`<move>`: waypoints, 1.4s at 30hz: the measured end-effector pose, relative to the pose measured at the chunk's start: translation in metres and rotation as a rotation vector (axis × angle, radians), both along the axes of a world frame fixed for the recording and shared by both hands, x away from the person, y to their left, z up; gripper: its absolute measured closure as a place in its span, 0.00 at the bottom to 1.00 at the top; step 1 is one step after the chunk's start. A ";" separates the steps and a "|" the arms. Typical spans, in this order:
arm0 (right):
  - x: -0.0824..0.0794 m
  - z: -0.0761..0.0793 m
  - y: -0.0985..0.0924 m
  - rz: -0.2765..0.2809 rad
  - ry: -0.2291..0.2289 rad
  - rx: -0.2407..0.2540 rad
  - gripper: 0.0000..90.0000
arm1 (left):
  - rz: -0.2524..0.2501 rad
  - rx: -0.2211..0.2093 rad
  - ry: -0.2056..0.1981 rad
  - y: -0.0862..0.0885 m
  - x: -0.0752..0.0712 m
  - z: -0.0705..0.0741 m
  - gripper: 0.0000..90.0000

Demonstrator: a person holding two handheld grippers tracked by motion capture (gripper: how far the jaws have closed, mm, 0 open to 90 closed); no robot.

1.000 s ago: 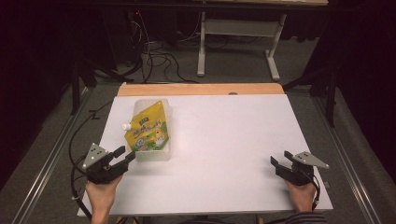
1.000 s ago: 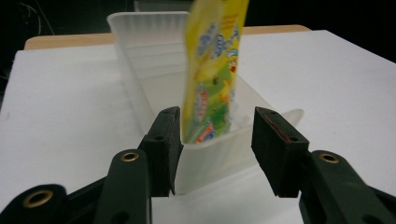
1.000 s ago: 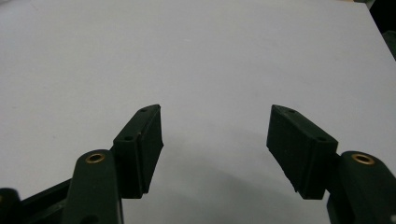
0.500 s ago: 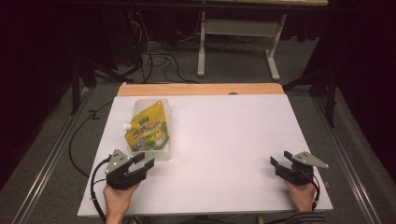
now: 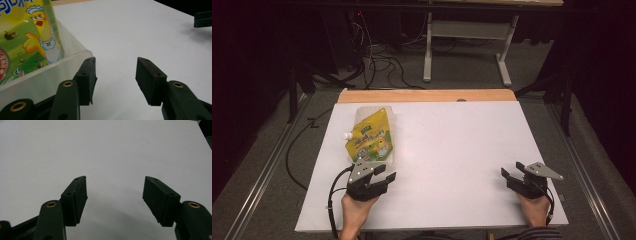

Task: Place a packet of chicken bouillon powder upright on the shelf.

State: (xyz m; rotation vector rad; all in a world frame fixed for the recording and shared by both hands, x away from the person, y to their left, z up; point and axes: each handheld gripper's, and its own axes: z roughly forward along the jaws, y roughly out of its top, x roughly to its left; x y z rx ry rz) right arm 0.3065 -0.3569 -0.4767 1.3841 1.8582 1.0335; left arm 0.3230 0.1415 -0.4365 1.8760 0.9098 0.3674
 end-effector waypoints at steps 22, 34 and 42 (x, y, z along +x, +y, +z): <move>0.000 0.000 0.000 -0.003 0.002 -0.002 0.40 | -0.079 0.011 0.023 -0.049 0.020 -0.026 0.54; 0.001 0.000 0.000 0.001 0.001 -0.004 0.40 | -0.041 0.058 -0.003 -0.064 0.030 -0.040 0.54; 0.000 0.000 0.000 0.000 0.002 -0.006 0.40 | -0.061 0.075 0.004 -0.068 0.029 -0.045 0.53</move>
